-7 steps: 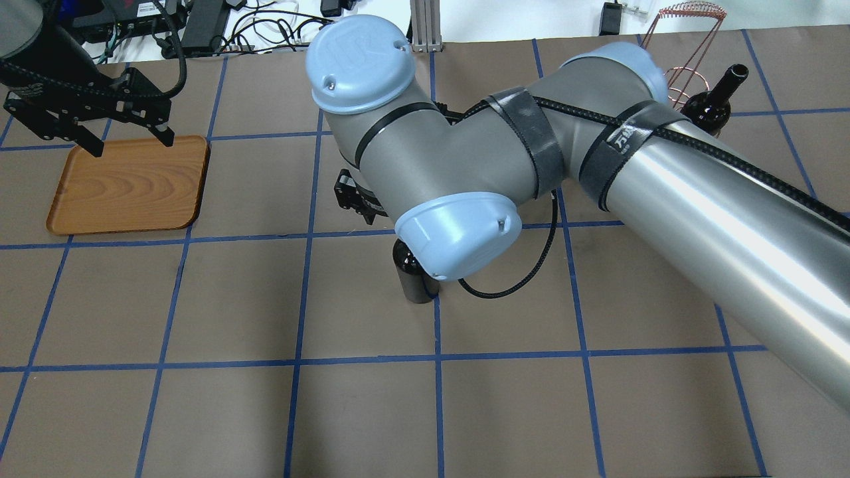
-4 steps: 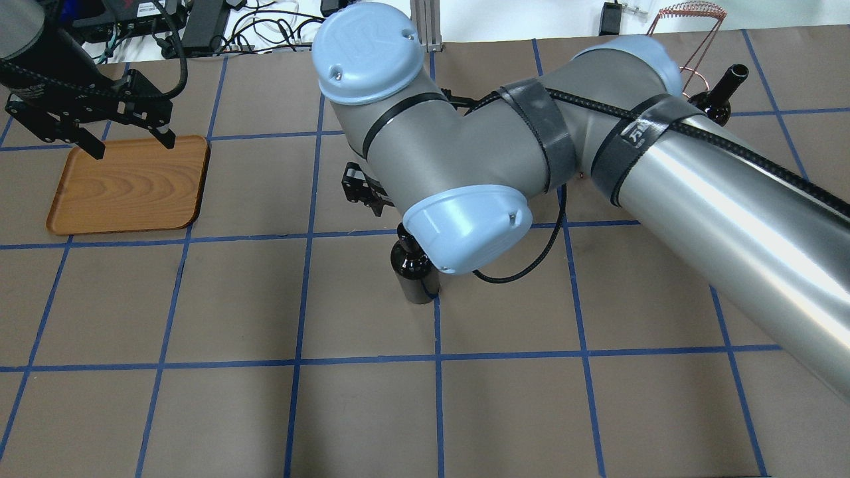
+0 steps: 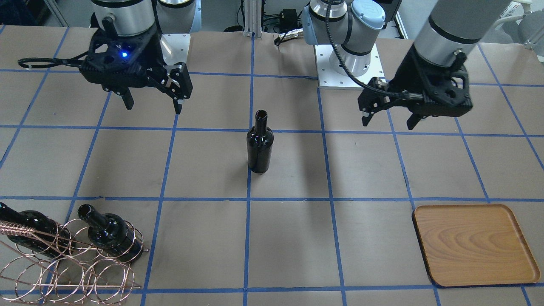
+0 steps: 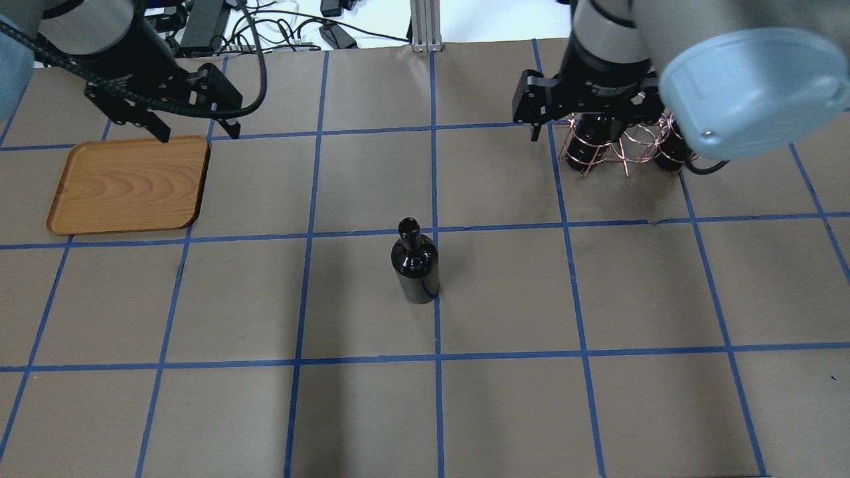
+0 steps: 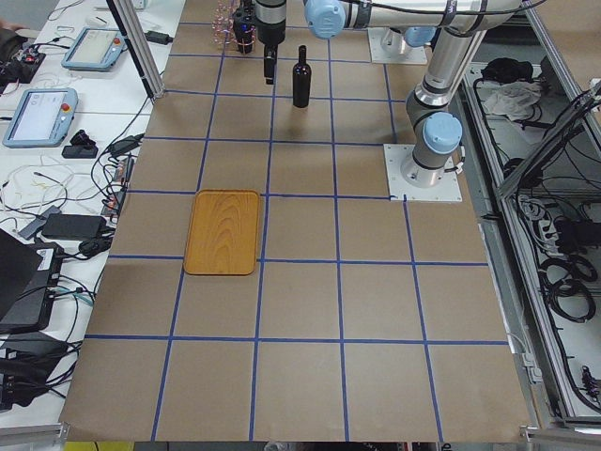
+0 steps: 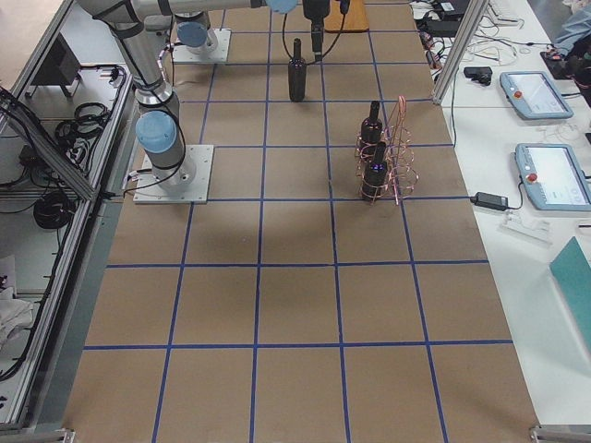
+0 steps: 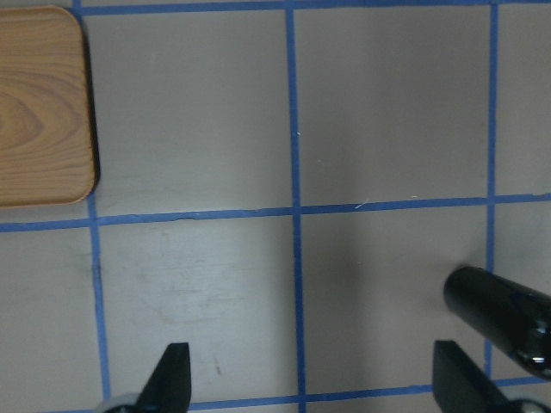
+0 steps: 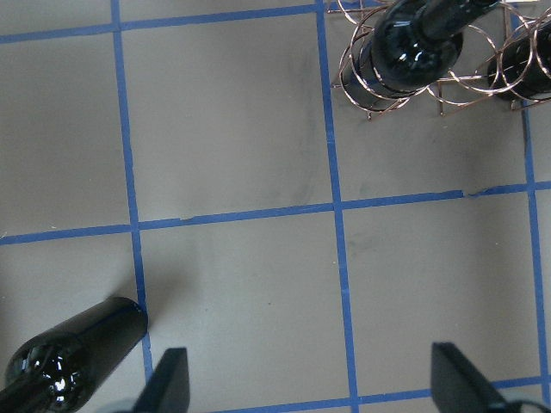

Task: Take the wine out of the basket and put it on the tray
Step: 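Retract the right gripper while the left gripper reaches toward the standing bottle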

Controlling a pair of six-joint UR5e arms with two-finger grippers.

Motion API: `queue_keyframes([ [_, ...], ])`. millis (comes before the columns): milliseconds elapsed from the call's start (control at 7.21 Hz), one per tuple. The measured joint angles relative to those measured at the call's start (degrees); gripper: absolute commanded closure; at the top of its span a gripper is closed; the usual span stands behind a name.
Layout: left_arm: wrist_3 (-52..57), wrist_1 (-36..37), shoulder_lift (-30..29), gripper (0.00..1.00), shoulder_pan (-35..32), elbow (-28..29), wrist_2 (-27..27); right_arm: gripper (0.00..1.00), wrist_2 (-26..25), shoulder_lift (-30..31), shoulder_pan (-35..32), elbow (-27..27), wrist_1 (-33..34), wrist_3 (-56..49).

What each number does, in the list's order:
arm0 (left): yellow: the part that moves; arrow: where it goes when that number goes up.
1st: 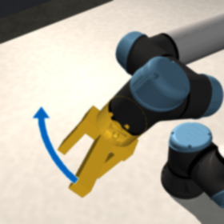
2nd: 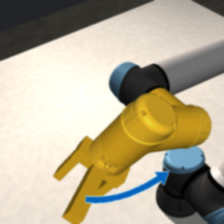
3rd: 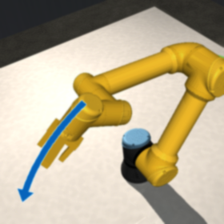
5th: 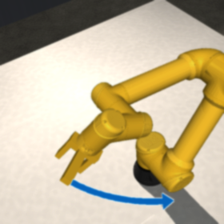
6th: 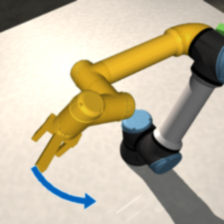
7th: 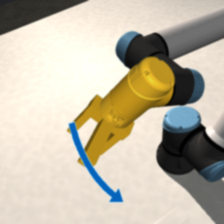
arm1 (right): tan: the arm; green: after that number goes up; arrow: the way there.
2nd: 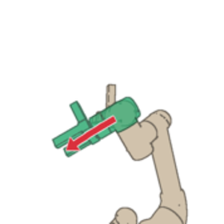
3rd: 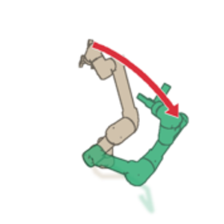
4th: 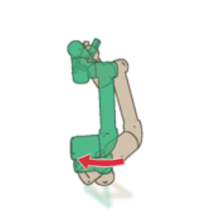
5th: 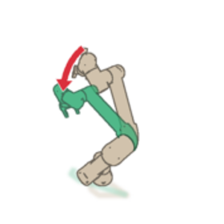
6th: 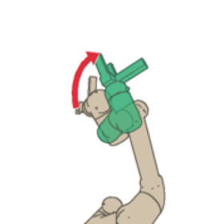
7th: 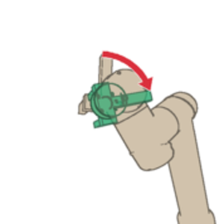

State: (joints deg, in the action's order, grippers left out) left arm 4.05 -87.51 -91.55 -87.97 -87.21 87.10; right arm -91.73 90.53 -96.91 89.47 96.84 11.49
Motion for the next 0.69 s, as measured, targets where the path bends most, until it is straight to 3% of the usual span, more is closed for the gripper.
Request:
queue_keyframes([
  [416,-8.3,1.4,-0.3,0.00,-12.0,-0.7,-0.1,0.00,2.5,1.5,1.9,-0.2,-0.3,-2.7],
  [693,-14.0,6.6,-0.3,0.00,-16.9,-4.1,0.1,0.00,3.7,1.4,1.9,-1.3,-3.5,-2.7],
])
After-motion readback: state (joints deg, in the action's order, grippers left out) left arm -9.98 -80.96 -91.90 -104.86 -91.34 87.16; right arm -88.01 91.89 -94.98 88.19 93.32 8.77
